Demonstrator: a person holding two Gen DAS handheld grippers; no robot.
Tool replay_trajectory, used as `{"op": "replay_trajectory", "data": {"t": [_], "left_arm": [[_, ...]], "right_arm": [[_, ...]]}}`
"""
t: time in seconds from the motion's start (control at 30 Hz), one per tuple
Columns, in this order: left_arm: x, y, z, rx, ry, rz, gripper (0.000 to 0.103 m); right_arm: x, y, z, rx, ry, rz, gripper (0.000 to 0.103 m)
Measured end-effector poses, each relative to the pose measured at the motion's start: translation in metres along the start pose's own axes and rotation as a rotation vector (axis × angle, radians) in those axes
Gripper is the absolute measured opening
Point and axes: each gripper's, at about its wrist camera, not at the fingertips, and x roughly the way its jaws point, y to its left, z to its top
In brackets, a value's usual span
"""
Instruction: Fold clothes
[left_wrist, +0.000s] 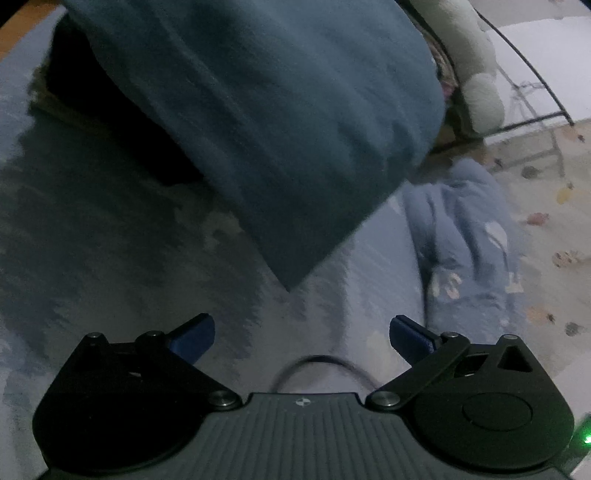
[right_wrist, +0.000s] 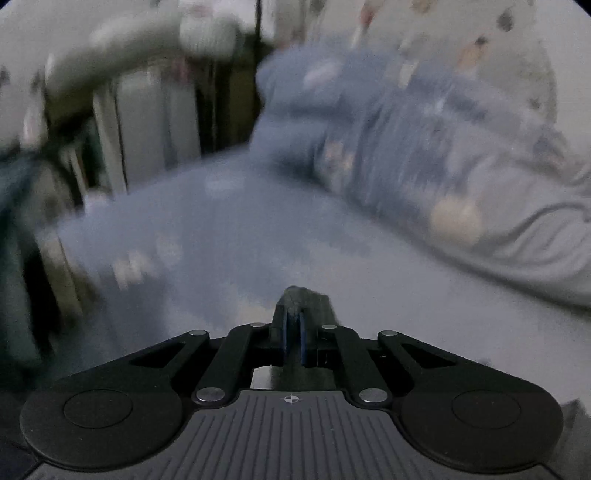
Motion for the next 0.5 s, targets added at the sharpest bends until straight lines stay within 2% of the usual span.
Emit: {"op": "replay_trajectory", "data": {"t": [0.07, 0.17, 0.3, 0.4, 0.5], "left_arm": [[-0.001, 0.0, 0.002, 0.0, 0.004, -0.016, 0.103], [-0.007, 0.004, 0.012, -0.037, -0.048, -0.026, 0.103], [-0.021, 0.0, 0.03, -0.055, -0.133, -0.13, 0.103], [-0.021, -0.002, 0.038, -0.052, -0.097, -0.217, 0.103], [-0.006, 0.002, 0.042, -0.095, 0.032, -0.298, 0.103]], "right_arm": [[-0.032, -0.007, 0.026, 0.033, -0.082, 0.018, 0.008], [-0.086, -0.012, 0.06, 0.036, -0.201, 0.052, 0.008], [-0.163, -0.012, 0.081, -0.002, -0.358, 0.039, 0.008], [-0.212, -0.011, 0.079, -0.018, -0.436, 0.017, 0.008], [-0.235, -0.01, 0.079, -0.018, -0.457, 0.016, 0.008]]}}
